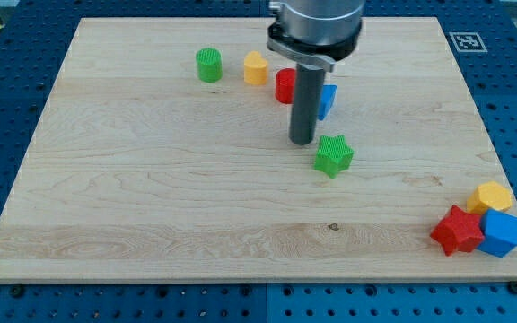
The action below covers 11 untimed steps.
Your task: Push green star towards red star
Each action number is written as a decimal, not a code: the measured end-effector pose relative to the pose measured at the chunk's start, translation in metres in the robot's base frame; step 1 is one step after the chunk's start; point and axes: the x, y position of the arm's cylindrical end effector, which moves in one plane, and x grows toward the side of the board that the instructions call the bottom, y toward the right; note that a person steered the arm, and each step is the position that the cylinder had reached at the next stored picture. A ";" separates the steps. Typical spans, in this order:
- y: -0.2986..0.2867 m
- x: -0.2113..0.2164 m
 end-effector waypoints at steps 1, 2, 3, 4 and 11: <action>0.001 0.019; 0.048 0.040; 0.109 0.051; 0.110 0.046; 0.128 0.037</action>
